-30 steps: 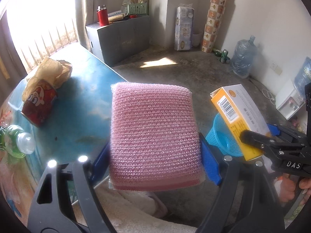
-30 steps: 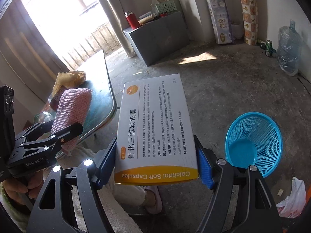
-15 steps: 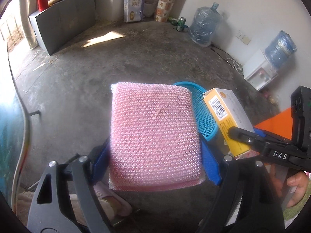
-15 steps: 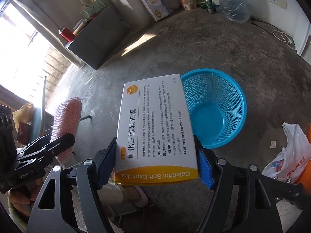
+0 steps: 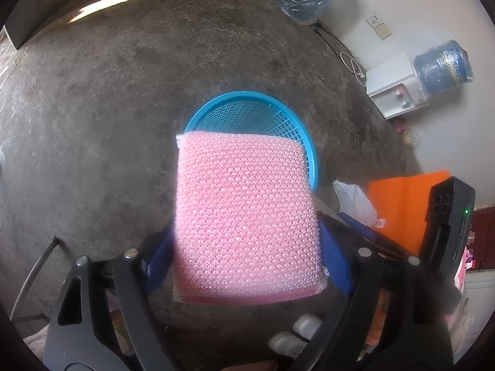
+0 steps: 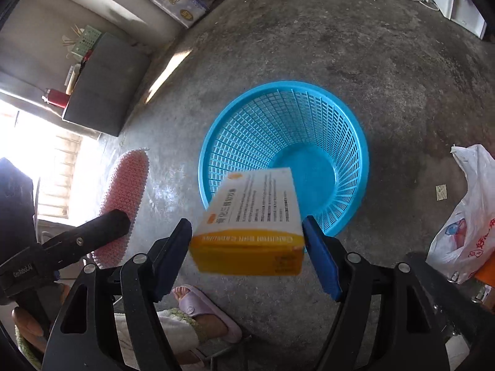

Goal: Collect trash
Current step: 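Carry sponge and box over the blue basket and open both grippers, then move both empty grippers back toward the table, then lower the right gripper onto the red cartoon can and grasp it, then grasp and lift the green bottle with the left gripper while the right holds the can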

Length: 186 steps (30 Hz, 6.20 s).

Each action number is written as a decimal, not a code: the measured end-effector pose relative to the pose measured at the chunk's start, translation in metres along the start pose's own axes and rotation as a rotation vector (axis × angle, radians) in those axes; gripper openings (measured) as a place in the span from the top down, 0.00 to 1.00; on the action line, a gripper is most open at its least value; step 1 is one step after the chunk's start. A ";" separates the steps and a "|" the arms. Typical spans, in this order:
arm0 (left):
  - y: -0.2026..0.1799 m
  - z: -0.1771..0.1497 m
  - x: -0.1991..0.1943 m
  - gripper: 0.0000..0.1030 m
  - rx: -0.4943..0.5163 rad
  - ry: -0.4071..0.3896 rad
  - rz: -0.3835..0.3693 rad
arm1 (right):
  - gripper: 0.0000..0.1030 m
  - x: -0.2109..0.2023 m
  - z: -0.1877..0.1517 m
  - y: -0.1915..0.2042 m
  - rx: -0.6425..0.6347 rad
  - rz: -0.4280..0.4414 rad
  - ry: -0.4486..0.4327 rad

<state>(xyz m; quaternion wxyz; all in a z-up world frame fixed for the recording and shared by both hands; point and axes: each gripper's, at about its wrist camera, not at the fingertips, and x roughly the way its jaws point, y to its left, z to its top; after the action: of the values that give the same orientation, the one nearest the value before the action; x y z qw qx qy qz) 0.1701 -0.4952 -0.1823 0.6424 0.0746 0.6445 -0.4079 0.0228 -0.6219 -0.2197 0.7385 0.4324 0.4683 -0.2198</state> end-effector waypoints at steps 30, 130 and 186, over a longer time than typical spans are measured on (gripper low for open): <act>0.036 -0.048 -0.113 0.19 -0.099 -0.232 -0.191 | 0.30 -0.061 -0.012 0.035 -0.136 0.111 -0.151; 0.408 -0.331 -0.422 0.09 -0.954 -0.821 0.207 | 0.29 0.042 -0.217 0.509 -0.640 0.420 0.239; 0.335 -0.337 -0.481 0.45 -0.599 -0.760 -0.044 | 0.31 0.046 -0.205 0.494 -0.630 0.517 0.279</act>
<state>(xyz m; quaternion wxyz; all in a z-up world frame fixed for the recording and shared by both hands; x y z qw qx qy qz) 0.1985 0.1401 0.0482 0.8168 -0.2818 0.4546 -0.2163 0.3016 -0.1841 -0.0846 0.7949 0.3144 0.4841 0.1867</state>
